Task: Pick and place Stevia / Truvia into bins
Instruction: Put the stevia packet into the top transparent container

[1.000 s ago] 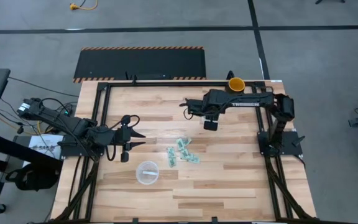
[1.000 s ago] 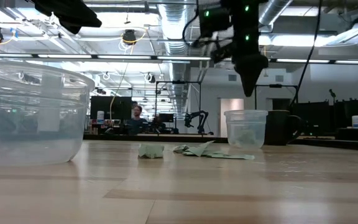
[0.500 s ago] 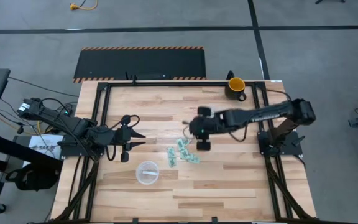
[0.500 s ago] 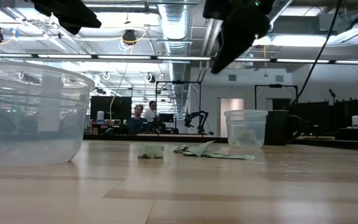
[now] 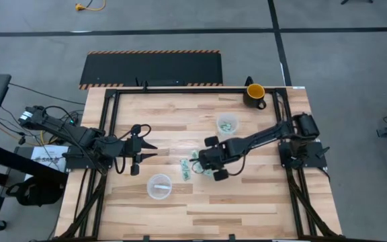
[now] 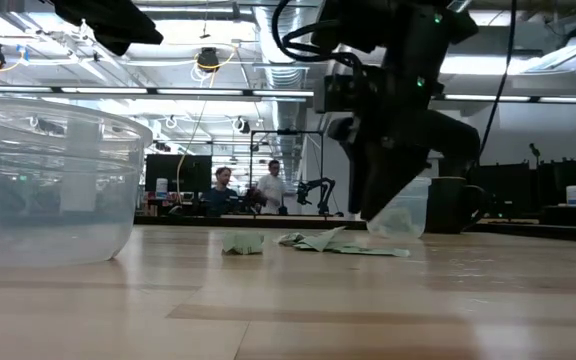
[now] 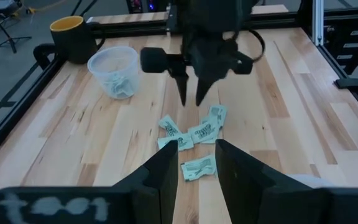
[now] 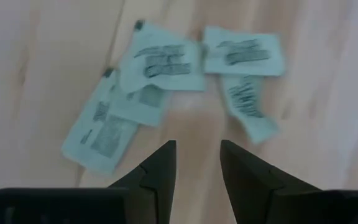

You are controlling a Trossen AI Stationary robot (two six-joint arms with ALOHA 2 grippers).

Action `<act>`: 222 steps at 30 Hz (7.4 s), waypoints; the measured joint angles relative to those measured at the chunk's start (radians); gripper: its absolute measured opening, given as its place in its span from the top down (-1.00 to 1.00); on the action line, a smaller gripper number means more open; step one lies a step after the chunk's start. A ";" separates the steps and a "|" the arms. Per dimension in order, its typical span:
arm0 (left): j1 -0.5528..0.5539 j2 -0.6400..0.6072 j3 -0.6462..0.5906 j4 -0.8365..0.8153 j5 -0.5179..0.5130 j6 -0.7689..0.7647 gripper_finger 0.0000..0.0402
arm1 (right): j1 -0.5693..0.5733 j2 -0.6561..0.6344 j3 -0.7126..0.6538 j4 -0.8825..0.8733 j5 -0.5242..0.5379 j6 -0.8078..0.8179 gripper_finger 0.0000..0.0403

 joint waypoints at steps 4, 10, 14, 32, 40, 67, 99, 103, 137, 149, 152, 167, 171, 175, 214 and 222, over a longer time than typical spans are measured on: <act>0.000 0.000 0.000 0.001 -0.001 0.001 0.51 | 0.018 0.016 0.000 0.023 -0.001 0.000 0.41; 0.000 0.000 0.000 0.006 -0.001 0.005 0.51 | 0.050 0.016 0.001 0.089 -0.001 -0.002 0.41; 0.000 0.000 0.000 0.005 -0.001 0.005 0.51 | 0.067 0.016 0.001 0.103 -0.001 -0.002 0.41; 0.000 0.000 0.000 0.005 -0.001 -0.020 0.51 | 0.109 0.016 -0.003 0.150 -0.027 -0.023 0.41; 0.000 0.000 0.000 0.005 -0.001 -0.024 0.51 | 0.085 0.016 -0.008 0.166 -0.052 -0.078 0.41; 0.000 0.000 0.000 0.004 0.009 -0.032 0.51 | 0.118 0.016 -0.009 0.113 0.002 -0.038 0.41; 0.000 0.000 0.000 0.002 0.010 -0.036 0.51 | 0.088 0.017 -0.069 0.231 0.003 -0.131 0.41; 0.000 0.000 0.000 0.001 0.010 -0.036 0.51 | 0.078 0.017 -0.069 0.235 -0.019 -0.139 0.41; 0.000 0.000 0.000 0.001 0.009 -0.034 0.51 | 0.050 0.075 -0.066 0.300 -0.078 -0.199 0.41; 0.000 0.000 0.000 0.002 0.006 -0.034 0.51 | 0.047 0.073 -0.066 0.288 -0.077 -0.201 0.52; 0.000 0.000 0.000 0.002 0.006 -0.034 0.51 | 0.047 0.073 -0.066 0.288 -0.078 -0.201 0.61; 0.000 0.000 0.000 0.001 0.006 -0.035 0.51 | 0.048 0.073 -0.065 0.271 -0.079 -0.201 0.98; 0.000 0.000 0.000 0.001 0.006 -0.034 0.51 | 0.048 0.073 -0.028 0.198 -0.079 -0.200 0.98; 0.000 0.000 0.000 0.001 0.006 -0.034 0.51 | 0.049 0.073 0.009 0.141 -0.078 -0.200 0.99; 0.000 0.000 0.000 0.001 0.005 -0.032 0.51 | -0.072 0.072 0.306 -0.806 0.525 0.148 1.00; 0.000 0.000 0.000 -0.005 0.006 -0.033 0.51 | -0.156 0.072 0.306 -0.804 0.500 0.142 1.00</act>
